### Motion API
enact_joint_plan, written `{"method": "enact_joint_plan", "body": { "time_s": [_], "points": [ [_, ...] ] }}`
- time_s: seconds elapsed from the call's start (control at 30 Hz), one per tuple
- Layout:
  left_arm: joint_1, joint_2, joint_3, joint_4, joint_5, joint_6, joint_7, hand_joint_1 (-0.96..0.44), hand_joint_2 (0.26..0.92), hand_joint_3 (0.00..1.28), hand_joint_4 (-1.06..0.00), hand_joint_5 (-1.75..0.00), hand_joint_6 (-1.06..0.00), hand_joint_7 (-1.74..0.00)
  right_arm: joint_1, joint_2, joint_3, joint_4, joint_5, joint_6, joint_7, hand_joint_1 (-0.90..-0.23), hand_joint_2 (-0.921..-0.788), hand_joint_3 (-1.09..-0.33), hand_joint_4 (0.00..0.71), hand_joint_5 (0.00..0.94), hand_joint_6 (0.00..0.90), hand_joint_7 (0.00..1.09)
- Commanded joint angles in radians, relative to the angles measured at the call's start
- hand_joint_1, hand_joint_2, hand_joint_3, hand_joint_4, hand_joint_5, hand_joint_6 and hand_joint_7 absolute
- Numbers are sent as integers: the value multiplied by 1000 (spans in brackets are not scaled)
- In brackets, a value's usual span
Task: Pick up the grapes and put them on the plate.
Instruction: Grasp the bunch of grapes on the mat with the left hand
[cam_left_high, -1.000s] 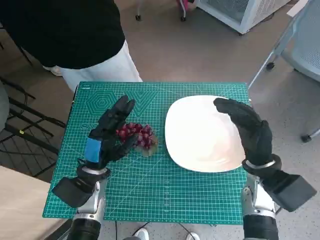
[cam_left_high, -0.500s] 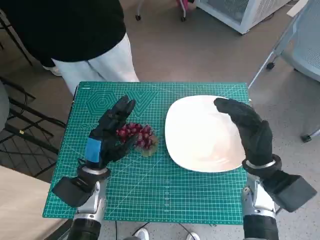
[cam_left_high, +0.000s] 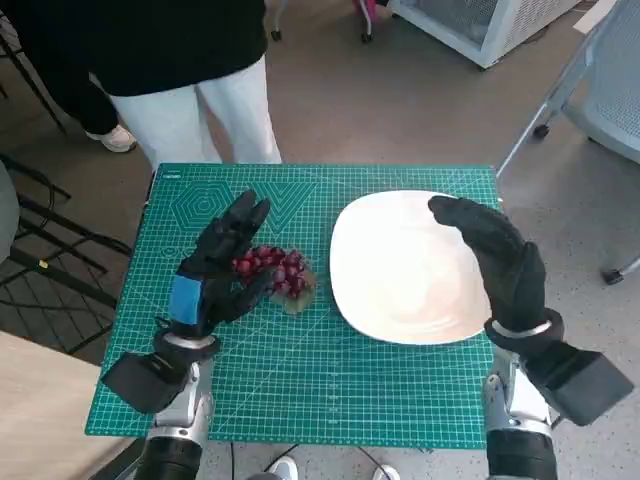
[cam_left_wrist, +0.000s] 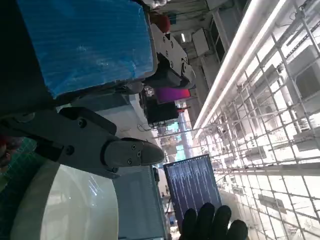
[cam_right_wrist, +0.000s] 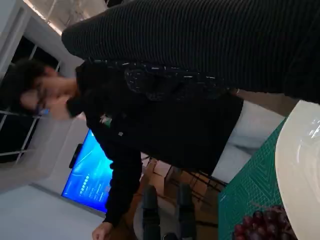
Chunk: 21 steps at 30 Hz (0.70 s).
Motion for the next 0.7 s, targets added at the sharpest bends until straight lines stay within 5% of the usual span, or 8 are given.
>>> {"method": "enact_joint_plan", "body": {
  "time_s": [0.03, 0.23, 0.33, 0.5, 0.7],
  "points": [
    [-12, 13, -3, -25, -1, 14, -6, -282, 921, 276, -438, 0, -486, -1, 18, -3, 3, 0, 3, 19, 1, -565, -921, -695, 189, 1, -1, 359],
    [-10, 69, -10, -71, 32, 71, -22, -341, 921, 244, -380, 0, -451, 0, 21, -4, 4, -9, -1, 26, -4, -561, -921, -696, 188, 0, -1, 354],
    [-2, 168, -25, -123, 105, 143, -57, -425, 921, 194, -291, 0, -373, 0, 21, -4, 5, -14, -5, 27, -7, -561, -921, -697, 186, 0, -1, 350],
    [18, 341, -55, -255, 282, 292, -106, -608, 910, 73, -57, 1, -143, 0, 19, -5, 5, -15, -12, 27, -13, -558, -921, -699, 184, 0, -1, 345],
    [30, 447, -105, -460, 487, 585, -140, -670, 805, 10, -5, 1, -54, -9, 16, -8, 6, -15, -15, 27, -18, -559, -921, -703, 183, 0, -1, 341]
  ]
}}
